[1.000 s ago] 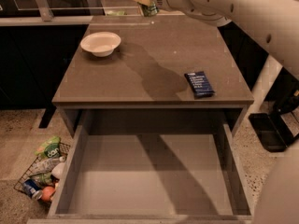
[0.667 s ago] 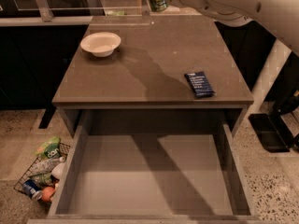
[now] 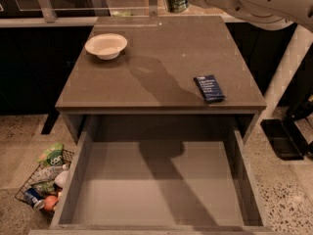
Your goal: Place green can into top drawer
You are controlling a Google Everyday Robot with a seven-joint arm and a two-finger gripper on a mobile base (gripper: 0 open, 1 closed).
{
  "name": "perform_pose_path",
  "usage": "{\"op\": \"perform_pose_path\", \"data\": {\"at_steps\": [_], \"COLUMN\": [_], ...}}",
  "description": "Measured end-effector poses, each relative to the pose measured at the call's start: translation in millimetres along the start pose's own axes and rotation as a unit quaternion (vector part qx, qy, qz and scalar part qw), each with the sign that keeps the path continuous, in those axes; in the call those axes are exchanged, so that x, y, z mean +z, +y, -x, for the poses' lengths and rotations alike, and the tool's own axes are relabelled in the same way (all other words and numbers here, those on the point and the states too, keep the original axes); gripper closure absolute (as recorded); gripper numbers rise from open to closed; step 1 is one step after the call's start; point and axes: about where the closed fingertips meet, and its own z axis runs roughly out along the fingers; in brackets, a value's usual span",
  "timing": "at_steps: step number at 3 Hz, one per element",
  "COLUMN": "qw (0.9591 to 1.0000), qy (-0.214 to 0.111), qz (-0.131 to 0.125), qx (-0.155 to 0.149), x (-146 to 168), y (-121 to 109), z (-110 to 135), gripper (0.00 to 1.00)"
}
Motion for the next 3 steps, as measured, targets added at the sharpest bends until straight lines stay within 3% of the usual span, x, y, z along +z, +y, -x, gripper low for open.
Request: {"op": "perform_pose_path", "data": {"at_steps": [1,2,3], "qw": [0.9994,0.9964,0.9910], "qy": [0.002,-0.002,0.005], "qz": [0.035,0.085,0.133], "qx": [0.007,0.002,-0.012], "x": [0.9,-28.9,-82.5], "y": [11.0,12.2,27.4], "z": [5.2,21.4,23.9], "gripper": [1.00,1.00,1.00]}}
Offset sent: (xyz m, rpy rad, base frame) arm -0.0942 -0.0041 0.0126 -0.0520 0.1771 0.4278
